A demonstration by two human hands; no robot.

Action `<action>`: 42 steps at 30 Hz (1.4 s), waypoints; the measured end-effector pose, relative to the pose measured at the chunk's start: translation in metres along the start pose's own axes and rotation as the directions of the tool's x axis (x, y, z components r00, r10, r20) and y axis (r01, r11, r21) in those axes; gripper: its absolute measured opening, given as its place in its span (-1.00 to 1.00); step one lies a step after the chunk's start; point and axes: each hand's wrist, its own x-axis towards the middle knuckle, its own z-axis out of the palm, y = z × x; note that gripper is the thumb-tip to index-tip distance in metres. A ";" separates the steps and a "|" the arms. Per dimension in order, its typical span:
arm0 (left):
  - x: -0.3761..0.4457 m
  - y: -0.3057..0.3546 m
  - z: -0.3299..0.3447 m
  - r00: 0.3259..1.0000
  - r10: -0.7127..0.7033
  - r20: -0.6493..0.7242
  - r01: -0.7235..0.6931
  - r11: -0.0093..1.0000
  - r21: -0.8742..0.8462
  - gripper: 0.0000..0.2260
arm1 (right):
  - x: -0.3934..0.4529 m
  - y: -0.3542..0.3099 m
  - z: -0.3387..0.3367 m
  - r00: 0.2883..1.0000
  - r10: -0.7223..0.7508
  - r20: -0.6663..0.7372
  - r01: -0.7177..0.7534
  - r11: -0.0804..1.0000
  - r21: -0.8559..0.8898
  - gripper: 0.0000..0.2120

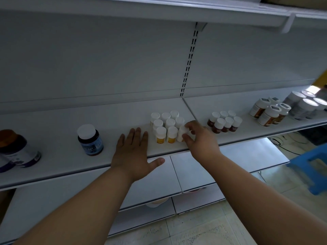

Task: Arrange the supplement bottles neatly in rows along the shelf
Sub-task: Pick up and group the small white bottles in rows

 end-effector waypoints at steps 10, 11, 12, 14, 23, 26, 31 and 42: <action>0.000 0.001 0.000 1.000 -0.007 -0.023 0.007 1.000 -0.004 0.02 | -0.005 -0.015 -0.035 0.948 0.298 0.116 -0.297 0.687 0.663 -0.80; 0.000 0.002 0.000 1.000 -0.009 -0.029 0.009 1.000 -0.008 0.03 | -0.008 -0.020 -0.043 0.933 0.297 0.203 -0.333 0.501 0.799 -0.78; 0.000 0.002 0.000 0.999 -0.012 -0.032 0.011 1.000 -0.010 0.05 | -0.012 -0.023 -0.051 0.919 0.258 0.297 -0.365 0.276 0.889 -0.76; 0.000 0.002 -0.001 1.000 -0.017 -0.026 0.016 1.000 -0.005 0.07 | -0.020 -0.027 -0.064 0.894 0.092 0.439 -0.428 -0.114 0.897 -0.64; 0.000 0.002 -0.001 0.999 -0.014 -0.032 0.014 1.000 0.001 0.15 | -0.041 -0.050 -0.077 0.823 -0.324 0.466 -0.568 -0.455 0.686 -0.59; 0.000 0.002 -0.002 0.999 -0.012 -0.032 0.012 1.000 0.008 0.15 | -0.042 -0.050 -0.077 0.787 -0.336 0.517 -0.616 -0.402 0.677 -0.54; 0.000 0.002 -0.001 0.999 -0.013 -0.041 0.013 1.000 -0.017 0.20 | -0.050 -0.049 -0.077 0.800 -0.295 0.523 -0.600 -0.407 0.688 -0.65; 0.001 0.003 -0.001 0.999 -0.019 -0.032 0.019 1.000 0.002 0.20 | -0.055 -0.051 -0.083 0.796 -0.131 0.591 -0.599 -0.314 0.736 -0.64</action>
